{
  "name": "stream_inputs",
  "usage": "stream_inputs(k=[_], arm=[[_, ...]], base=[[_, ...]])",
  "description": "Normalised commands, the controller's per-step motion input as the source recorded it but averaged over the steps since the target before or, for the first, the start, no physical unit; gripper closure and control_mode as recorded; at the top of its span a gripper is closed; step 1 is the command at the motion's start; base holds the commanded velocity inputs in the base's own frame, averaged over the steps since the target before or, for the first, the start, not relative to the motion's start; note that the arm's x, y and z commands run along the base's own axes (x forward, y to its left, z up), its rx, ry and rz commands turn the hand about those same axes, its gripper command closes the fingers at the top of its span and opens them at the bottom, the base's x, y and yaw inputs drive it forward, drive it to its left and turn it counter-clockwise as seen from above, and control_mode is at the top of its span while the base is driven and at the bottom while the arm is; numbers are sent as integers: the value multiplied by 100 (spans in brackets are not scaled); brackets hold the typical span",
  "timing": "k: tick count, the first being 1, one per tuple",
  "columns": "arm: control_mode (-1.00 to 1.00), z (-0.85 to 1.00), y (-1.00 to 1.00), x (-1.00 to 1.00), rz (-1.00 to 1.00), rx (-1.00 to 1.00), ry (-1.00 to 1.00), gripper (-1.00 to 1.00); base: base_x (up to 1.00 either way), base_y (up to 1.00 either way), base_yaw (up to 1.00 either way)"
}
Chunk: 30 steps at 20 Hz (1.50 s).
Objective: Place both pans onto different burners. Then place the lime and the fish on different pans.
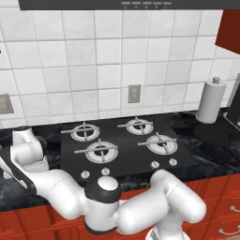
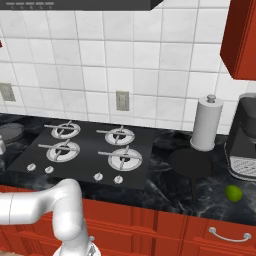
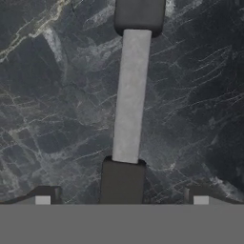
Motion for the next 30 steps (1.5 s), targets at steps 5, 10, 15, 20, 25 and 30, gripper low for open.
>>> stream_inputs(k=[5,10,15,20,25,30], arm=[[-100,-12,9,7,0,0,0,-100],[-100,-24,0,3,0,0,0,-100],[-100,-10,0,1,0,0,0,100],[-100,0,0,0,0,0,0,100],[-100,0,0,0,0,0,0,100],[-100,1,0,0,0,0,0,100]], base=[[0,0,0],[0,0,0],[0,0,0],[0,0,0],[0,0,0],[0,0,0]])
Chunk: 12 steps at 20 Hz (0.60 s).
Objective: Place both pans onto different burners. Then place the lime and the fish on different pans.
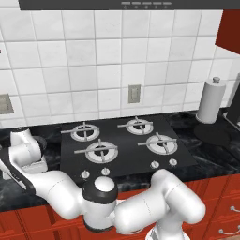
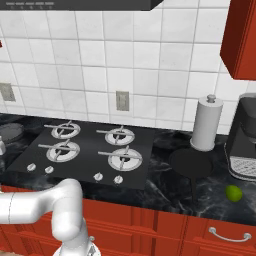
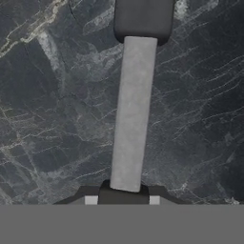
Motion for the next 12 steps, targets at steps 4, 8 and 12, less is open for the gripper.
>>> stream_inputs(k=[4,8,12], arm=[[-100,16,0,0,0,0,-2,100],[-100,20,0,0,0,0,-4,100],[-100,23,-17,-2,0,0,-2,100]], base=[[0,0,0],[0,0,0],[0,0,0]])
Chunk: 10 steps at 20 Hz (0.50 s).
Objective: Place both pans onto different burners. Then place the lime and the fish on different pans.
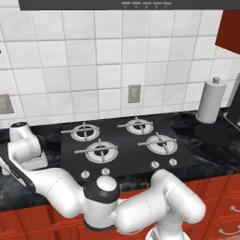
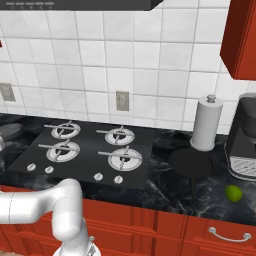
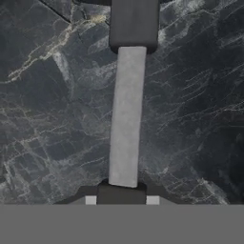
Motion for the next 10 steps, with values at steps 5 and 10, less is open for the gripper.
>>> stream_inputs(k=[5,10], arm=[[-100,13,-63,-1,-1,10,-1,100],[-100,0,-69,-7,-2,10,-6,100]], base=[[0,0,0],[0,0,0]])
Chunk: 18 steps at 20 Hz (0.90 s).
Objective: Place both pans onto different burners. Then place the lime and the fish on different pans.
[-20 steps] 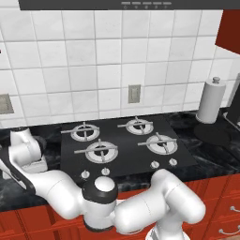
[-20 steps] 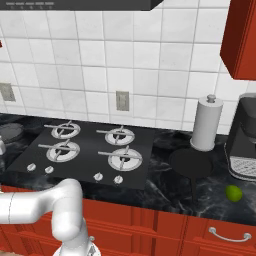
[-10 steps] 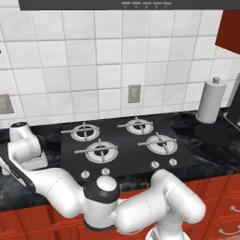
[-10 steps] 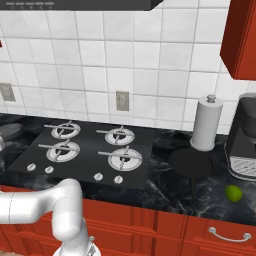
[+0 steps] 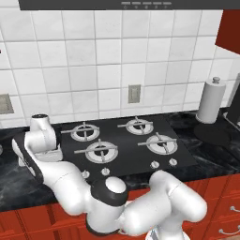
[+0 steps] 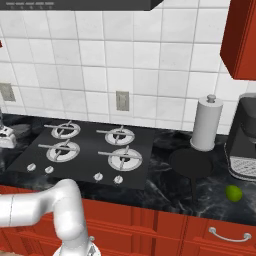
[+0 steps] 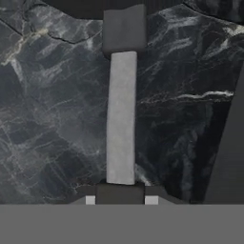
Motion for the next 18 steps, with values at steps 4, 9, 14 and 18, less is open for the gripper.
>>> stream_inputs(k=[4,9,14,18], arm=[[-100,0,-63,-15,-3,11,-10,100],[-100,4,-50,-8,-3,7,-10,100],[-100,24,-40,-2,-5,5,0,100],[-100,30,-48,-14,-3,4,0,100]], base=[[0,0,0],[0,0,0],[0,0,0],[0,0,0]])
